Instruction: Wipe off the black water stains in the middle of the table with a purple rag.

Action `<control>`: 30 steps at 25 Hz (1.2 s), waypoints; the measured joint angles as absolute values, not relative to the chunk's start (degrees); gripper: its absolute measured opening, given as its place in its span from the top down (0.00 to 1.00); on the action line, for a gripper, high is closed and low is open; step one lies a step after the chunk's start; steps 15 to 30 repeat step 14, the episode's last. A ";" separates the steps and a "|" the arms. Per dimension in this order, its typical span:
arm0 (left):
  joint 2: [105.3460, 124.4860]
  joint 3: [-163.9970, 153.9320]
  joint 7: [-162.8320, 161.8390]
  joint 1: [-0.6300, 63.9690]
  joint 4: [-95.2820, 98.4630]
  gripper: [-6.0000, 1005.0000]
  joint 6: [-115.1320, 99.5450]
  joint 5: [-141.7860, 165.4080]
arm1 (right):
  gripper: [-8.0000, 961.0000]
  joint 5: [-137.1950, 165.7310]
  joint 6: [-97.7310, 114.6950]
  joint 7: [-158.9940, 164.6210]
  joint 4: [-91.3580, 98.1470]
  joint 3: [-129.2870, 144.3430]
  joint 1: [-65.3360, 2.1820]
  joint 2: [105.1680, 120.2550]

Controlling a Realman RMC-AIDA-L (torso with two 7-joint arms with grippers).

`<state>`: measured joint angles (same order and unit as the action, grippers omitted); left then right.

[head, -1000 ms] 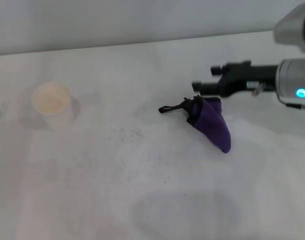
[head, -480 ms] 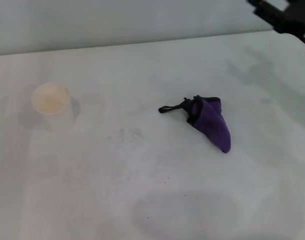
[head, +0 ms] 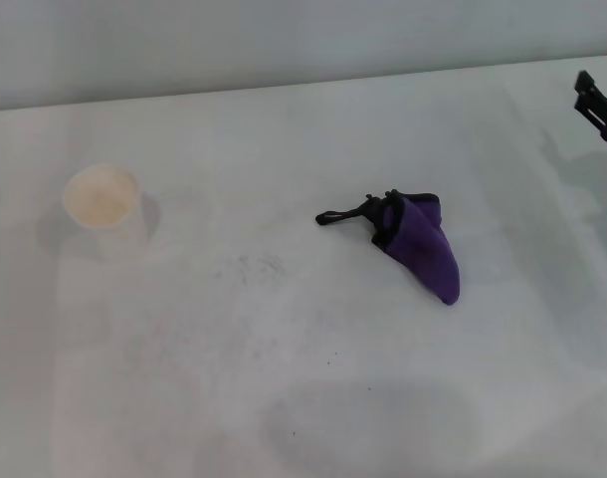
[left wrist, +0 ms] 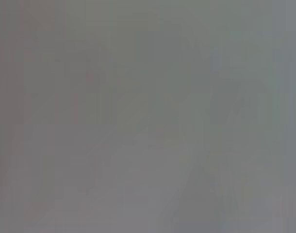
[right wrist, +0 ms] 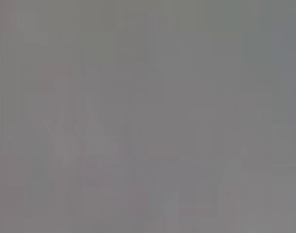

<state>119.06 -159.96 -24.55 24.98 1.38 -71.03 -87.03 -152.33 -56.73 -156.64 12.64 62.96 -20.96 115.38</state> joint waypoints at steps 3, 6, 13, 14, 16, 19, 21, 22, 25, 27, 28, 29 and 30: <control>119.09 -159.96 -24.37 25.41 1.71 0.12 -69.38 -87.19 | 0.09 -152.38 -55.30 -156.32 12.33 61.45 -21.02 115.39; 119.10 -159.96 -21.67 26.00 1.81 0.12 -67.67 -87.60 | 0.09 -152.38 -55.19 -156.15 12.14 60.45 -21.09 115.40; 119.12 -159.96 -16.61 27.42 1.95 0.12 -64.61 -89.69 | 0.09 -152.38 -55.18 -155.82 12.11 59.17 -21.81 115.34; 119.06 -159.96 -16.58 27.93 1.94 0.12 -63.53 -89.69 | 0.09 -152.38 -55.15 -155.78 12.10 58.75 -21.94 115.34; 119.06 -159.96 -16.58 27.93 1.94 0.12 -63.53 -89.69 | 0.09 -152.38 -55.15 -155.78 12.10 58.75 -21.94 115.34; 119.06 -159.96 -16.58 27.93 1.94 0.12 -63.53 -89.69 | 0.09 -152.38 -55.15 -155.78 12.10 58.75 -21.94 115.34; 119.06 -159.96 -16.58 27.93 1.94 0.12 -63.53 -89.69 | 0.09 -152.38 -55.15 -155.78 12.10 58.75 -21.94 115.34; 119.06 -159.96 -16.58 27.93 1.94 0.12 -63.53 -89.69 | 0.09 -152.38 -55.15 -155.78 12.10 58.75 -21.94 115.34; 119.06 -159.96 -16.58 27.93 1.94 0.12 -63.53 -89.69 | 0.09 -152.38 -55.15 -155.78 12.10 58.75 -21.94 115.34; 119.06 -159.96 -16.58 27.93 1.94 0.12 -63.53 -89.69 | 0.09 -152.38 -55.15 -155.78 12.10 58.75 -21.94 115.34; 119.06 -159.96 -16.58 27.93 1.94 0.12 -63.53 -89.69 | 0.09 -152.38 -55.15 -155.78 12.10 58.75 -21.94 115.34; 119.06 -159.96 -16.58 27.93 1.94 0.12 -63.53 -89.69 | 0.09 -152.38 -55.15 -155.78 12.10 58.75 -21.94 115.34; 119.06 -159.96 -16.58 27.93 1.94 0.12 -63.53 -89.69 | 0.09 -152.38 -55.15 -155.78 12.10 58.75 -21.94 115.34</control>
